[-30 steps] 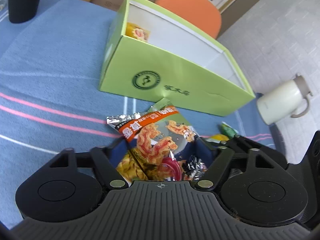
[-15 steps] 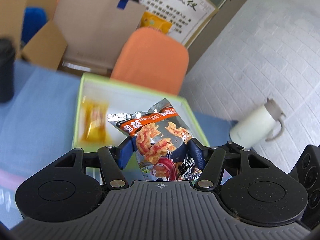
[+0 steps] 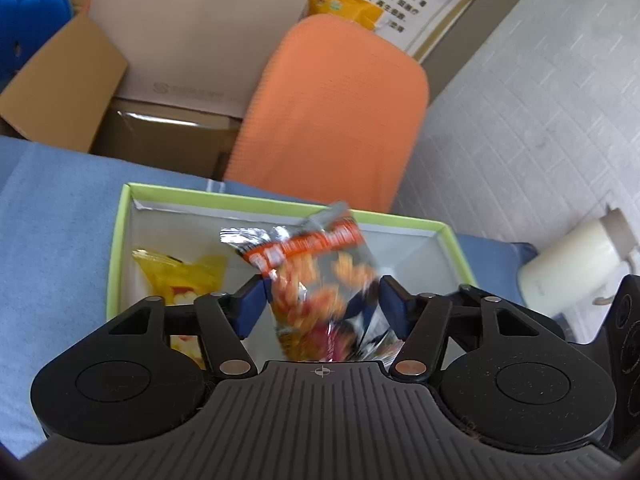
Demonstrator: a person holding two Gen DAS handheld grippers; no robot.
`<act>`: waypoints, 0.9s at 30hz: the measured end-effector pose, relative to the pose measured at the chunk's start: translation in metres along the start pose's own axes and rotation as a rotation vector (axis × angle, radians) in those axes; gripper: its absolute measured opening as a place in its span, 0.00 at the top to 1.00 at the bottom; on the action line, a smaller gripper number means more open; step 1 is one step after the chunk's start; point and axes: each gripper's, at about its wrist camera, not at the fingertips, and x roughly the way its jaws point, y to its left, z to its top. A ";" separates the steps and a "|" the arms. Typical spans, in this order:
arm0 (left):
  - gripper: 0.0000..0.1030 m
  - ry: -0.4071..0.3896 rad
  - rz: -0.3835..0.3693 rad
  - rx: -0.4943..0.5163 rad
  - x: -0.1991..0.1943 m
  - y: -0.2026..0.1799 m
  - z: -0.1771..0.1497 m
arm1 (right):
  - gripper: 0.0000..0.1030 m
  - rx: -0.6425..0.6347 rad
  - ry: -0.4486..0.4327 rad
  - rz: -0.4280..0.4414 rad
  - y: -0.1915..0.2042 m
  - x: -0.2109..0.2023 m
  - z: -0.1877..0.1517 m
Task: Organize snacks
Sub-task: 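Carry the chip bag into the green box and release it, then grasp the yellow snack bag with the left gripper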
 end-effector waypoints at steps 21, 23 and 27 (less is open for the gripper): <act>0.13 -0.240 -0.020 0.159 -0.161 -0.046 -0.140 | 0.10 0.051 -0.234 -0.071 0.051 -0.192 -0.113; 0.13 -0.195 -0.033 0.142 -0.157 -0.045 -0.160 | 0.10 0.057 -0.220 -0.100 0.061 -0.199 -0.137; 0.14 -0.092 -0.055 0.087 -0.135 -0.040 -0.183 | 0.10 0.089 -0.155 -0.111 0.073 -0.197 -0.172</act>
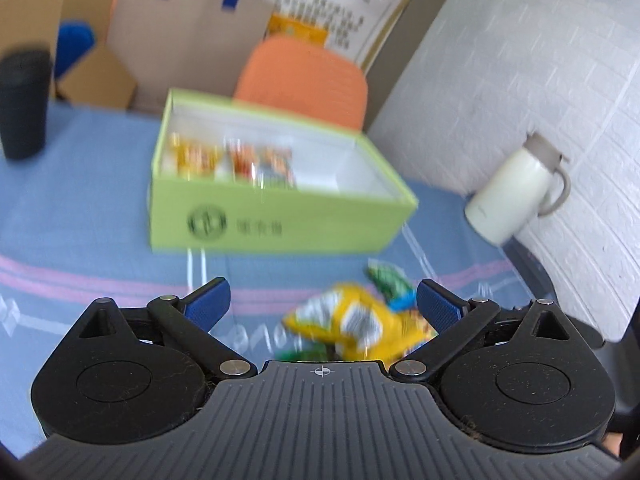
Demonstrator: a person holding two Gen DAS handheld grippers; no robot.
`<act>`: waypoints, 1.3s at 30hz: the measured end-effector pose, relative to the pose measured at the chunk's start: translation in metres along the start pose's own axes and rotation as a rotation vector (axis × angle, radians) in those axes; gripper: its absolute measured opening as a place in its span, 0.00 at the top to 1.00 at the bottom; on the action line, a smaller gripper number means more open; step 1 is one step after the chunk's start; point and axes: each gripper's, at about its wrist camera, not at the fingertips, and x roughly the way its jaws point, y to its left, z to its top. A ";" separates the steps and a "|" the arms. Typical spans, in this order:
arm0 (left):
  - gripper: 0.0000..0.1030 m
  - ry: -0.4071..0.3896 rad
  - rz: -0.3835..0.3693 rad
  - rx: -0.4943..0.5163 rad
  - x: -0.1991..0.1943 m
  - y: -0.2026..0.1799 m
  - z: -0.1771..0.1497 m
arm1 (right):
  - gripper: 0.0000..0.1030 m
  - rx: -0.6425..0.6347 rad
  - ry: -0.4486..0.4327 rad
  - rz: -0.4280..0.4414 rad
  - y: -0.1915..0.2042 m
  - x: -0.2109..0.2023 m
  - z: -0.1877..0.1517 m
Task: Organize snacks
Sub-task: 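Grasp the yellow snack bag with the left gripper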
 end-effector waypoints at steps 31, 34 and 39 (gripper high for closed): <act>0.20 0.232 -0.049 -0.067 0.088 0.001 0.015 | 0.10 0.036 0.114 0.120 -0.015 0.063 0.001; 0.26 0.261 -0.068 -0.072 0.096 0.000 0.012 | 0.10 0.044 0.130 0.128 -0.017 0.070 0.004; 0.54 0.299 -0.073 -0.092 0.107 0.003 0.006 | 0.16 0.074 0.161 0.177 -0.019 0.083 0.005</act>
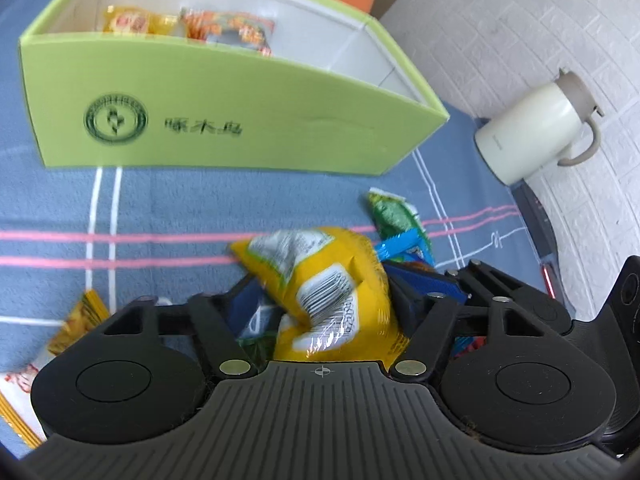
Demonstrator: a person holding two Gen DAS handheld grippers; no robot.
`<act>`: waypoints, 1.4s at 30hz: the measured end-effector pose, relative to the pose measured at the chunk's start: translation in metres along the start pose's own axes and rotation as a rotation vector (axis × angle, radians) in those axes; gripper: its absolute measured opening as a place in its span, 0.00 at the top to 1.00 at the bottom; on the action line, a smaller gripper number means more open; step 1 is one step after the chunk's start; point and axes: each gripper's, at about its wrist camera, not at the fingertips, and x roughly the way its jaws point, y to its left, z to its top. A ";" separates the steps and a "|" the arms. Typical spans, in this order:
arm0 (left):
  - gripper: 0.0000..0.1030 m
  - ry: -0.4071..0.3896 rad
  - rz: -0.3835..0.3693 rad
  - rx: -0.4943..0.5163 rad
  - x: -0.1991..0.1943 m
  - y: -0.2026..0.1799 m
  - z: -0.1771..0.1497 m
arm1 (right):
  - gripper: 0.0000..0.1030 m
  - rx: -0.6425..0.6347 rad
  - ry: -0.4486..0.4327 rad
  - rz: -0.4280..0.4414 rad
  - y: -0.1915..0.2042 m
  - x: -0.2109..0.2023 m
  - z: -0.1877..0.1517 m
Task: Organize snacks
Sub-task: 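Grasp the yellow snack bag with the left gripper, then drop the yellow snack bag into the green box, then grasp the red-printed rice cracker packet with the left gripper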
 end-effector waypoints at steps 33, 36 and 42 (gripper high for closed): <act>0.20 -0.372 0.049 0.107 -0.038 -0.018 0.119 | 0.10 0.018 -0.237 -0.143 -0.094 -0.026 0.096; 0.19 -0.357 0.023 0.111 -0.057 -0.021 0.085 | 0.10 0.032 -0.254 -0.123 -0.081 -0.051 0.074; 0.18 -0.319 0.052 0.138 -0.086 -0.018 0.009 | 0.10 0.012 -0.265 -0.097 -0.026 -0.090 0.018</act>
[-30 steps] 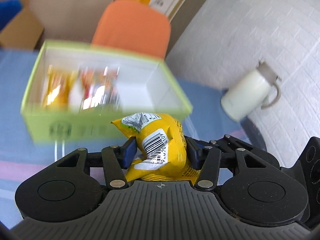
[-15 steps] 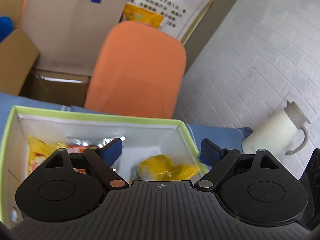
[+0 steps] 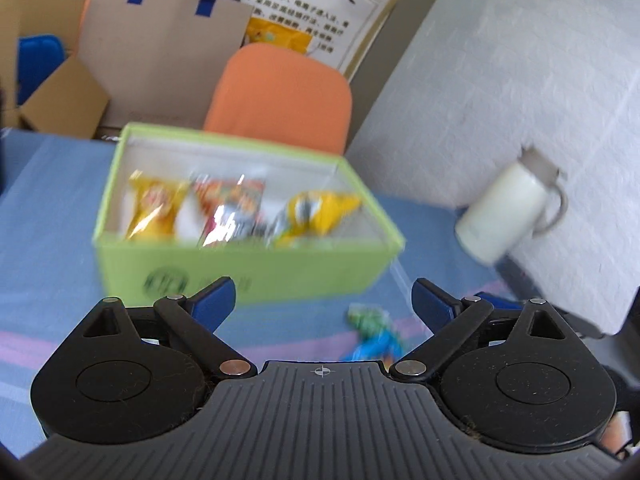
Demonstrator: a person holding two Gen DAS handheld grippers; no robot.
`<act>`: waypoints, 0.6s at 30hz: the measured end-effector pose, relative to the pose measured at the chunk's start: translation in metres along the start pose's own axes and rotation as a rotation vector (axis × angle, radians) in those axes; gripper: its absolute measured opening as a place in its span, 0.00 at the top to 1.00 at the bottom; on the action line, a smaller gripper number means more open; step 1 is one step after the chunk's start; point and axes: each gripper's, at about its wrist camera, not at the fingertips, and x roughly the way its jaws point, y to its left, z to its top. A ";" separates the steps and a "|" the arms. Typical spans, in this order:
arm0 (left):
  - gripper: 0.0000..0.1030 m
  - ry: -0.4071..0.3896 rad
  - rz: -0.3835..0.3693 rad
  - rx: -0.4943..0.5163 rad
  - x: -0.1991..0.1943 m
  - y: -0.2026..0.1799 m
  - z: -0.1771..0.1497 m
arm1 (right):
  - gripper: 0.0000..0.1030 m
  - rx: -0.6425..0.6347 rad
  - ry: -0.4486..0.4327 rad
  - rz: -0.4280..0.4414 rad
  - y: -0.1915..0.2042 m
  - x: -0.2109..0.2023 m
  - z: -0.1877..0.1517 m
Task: Organize snacks
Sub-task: 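Grasp the red-printed rice cracker packet with the left gripper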
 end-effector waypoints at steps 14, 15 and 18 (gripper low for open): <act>0.18 0.032 -0.016 -0.156 -0.053 0.018 -0.102 | 0.10 0.110 0.078 0.018 0.077 -0.054 -0.098; 0.19 0.049 -0.026 -0.156 -0.049 0.015 -0.095 | 0.10 0.109 0.080 0.015 0.077 -0.051 -0.097; 0.20 0.089 -0.076 -0.105 -0.033 0.001 -0.068 | 0.10 0.080 0.052 -0.038 0.078 -0.042 -0.086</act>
